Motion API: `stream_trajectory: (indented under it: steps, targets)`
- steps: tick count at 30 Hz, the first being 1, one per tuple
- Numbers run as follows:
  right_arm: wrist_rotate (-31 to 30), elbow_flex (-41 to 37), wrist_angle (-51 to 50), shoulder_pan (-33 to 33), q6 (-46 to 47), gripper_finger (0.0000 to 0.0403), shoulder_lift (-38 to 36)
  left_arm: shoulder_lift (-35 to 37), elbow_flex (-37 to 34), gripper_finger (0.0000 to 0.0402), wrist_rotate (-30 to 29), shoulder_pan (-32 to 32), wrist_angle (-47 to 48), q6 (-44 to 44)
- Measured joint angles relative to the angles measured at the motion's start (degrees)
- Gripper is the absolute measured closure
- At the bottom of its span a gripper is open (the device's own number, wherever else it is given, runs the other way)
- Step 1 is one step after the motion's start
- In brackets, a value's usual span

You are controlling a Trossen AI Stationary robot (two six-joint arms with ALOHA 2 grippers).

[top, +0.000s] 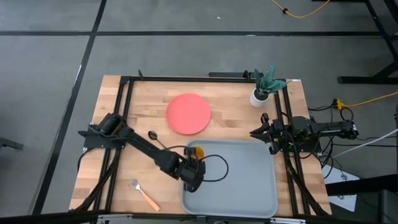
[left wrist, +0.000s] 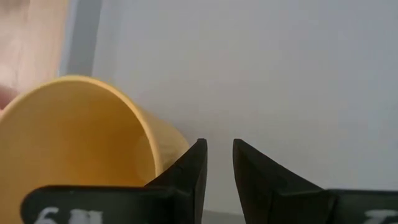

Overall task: Pick and place plate/cup/fork/spoon on tray
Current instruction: Put the yellow cup on the top left of the light blue serving tray, then put the pink plate on the light blue serving tray to the bottom right of the yellow cup

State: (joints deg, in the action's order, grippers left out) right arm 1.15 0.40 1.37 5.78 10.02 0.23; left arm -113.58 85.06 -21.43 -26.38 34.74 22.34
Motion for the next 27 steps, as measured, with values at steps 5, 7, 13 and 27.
stream_trajectory:
  steps: [5,7,13,27]
  targets:
    - [0.0,0.0,0.0,0.0,-0.2,0.0347,0.0,0.0,0.0,0.0332,0.3,1.4,0.3,-2.9]
    - [0.0,0.0,0.0,0.0,-0.2,0.0347,0.0,0.0,0.0,0.0332,1.1,2.0,0.3,-4.0]
    - [0.0,0.0,0.0,0.0,-0.2,0.0347,0.0,0.0,0.0,0.0332,2.6,3.6,0.2,-6.5]
    - [0.0,0.0,0.0,0.0,0.1,0.0347,0.0,4.8,1.9,0.0332,5.5,2.3,-0.1,-8.6]
